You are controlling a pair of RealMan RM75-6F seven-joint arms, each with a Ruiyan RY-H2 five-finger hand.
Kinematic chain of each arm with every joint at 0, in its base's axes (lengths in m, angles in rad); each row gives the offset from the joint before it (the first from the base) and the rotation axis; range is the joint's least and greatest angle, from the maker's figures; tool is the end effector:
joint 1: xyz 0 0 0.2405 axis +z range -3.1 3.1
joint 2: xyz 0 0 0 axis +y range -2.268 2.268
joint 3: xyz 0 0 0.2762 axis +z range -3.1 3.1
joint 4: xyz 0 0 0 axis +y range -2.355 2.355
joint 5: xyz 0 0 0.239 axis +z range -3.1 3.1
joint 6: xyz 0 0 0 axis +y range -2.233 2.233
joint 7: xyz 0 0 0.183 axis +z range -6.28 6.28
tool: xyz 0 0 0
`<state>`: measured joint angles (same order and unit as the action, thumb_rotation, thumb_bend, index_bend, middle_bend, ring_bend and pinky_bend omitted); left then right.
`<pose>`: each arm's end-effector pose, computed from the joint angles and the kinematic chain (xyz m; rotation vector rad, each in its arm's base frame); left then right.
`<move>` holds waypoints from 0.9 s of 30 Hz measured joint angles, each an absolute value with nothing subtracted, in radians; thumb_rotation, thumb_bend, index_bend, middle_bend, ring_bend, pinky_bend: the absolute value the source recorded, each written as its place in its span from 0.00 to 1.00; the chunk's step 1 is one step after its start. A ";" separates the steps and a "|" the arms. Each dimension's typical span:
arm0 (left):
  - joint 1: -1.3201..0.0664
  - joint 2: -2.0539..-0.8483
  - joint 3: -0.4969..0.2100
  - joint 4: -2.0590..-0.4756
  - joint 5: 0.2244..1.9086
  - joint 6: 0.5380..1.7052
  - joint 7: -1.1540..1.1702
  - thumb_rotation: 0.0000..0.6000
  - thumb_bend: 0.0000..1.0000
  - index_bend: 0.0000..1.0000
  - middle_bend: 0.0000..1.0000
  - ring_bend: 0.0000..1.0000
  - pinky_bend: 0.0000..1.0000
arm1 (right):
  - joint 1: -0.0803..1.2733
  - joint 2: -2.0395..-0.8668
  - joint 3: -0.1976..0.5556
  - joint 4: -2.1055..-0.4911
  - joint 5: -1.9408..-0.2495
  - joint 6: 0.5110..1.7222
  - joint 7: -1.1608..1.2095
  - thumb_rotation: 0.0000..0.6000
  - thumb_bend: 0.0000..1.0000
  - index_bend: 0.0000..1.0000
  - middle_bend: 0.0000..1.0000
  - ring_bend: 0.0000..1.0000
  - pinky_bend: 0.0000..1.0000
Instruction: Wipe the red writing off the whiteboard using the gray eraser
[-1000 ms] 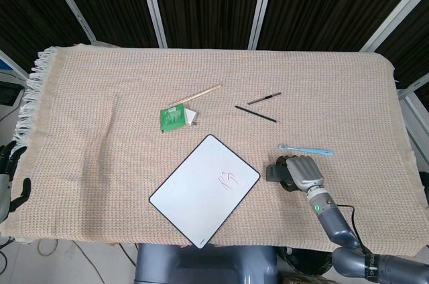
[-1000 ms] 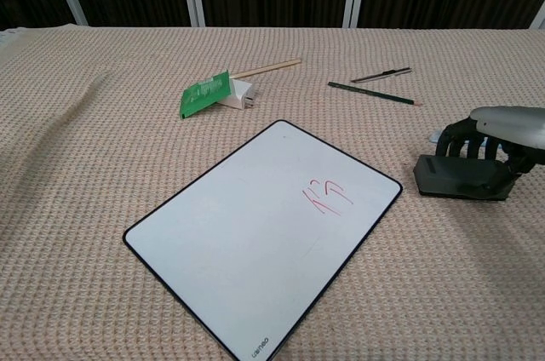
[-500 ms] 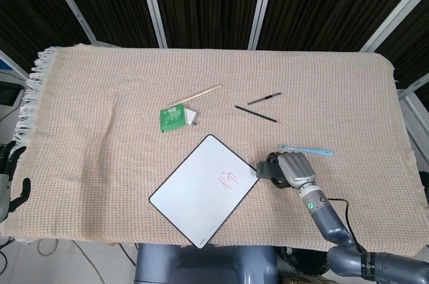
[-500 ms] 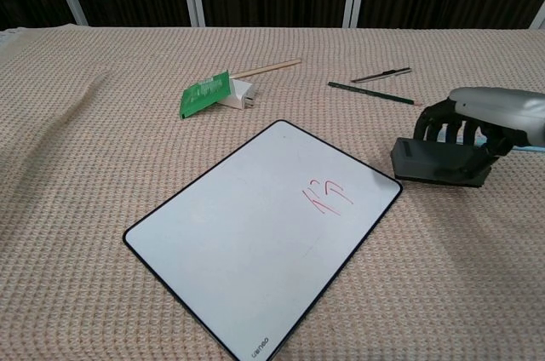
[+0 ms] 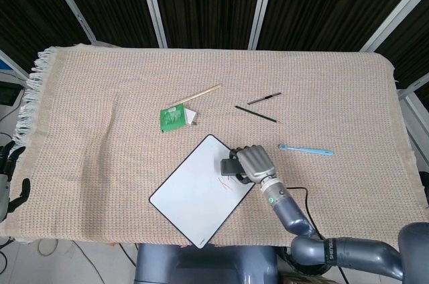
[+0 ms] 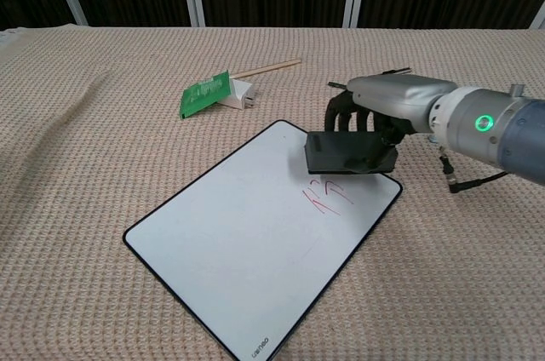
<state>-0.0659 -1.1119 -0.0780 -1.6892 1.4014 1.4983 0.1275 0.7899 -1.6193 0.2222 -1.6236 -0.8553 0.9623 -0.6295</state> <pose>-0.3404 0.2221 0.1486 -1.2959 -0.8894 -0.8237 -0.1068 -0.3739 -0.0912 1.9183 -1.0305 0.8403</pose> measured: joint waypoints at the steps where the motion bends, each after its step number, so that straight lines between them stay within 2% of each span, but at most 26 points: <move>1: -0.067 -1.111 -0.078 -1.689 1.400 1.496 0.126 1.00 0.49 0.10 0.01 0.00 0.00 | 0.802 -1.634 0.226 -1.620 -0.846 0.967 -0.640 1.00 0.38 0.47 0.45 0.43 0.45; 14: -0.068 -1.102 -0.078 -1.692 1.404 1.495 0.113 1.00 0.49 0.10 0.01 0.00 0.00 | 0.905 -1.816 0.217 -1.511 -0.766 1.001 -0.750 1.00 0.38 0.47 0.44 0.41 0.42; 22: -0.067 -1.101 -0.078 -1.692 1.406 1.498 0.112 1.00 0.49 0.10 0.01 0.00 0.00 | 0.893 -1.809 0.166 -1.529 -0.799 1.029 -0.760 1.00 0.38 0.47 0.46 0.43 0.42; 27: -0.067 -1.102 -0.076 -1.692 1.407 1.498 0.116 1.00 0.49 0.10 0.01 0.00 0.00 | 0.862 -1.771 0.105 -1.597 -0.841 1.048 -0.757 1.00 0.38 0.47 0.46 0.44 0.42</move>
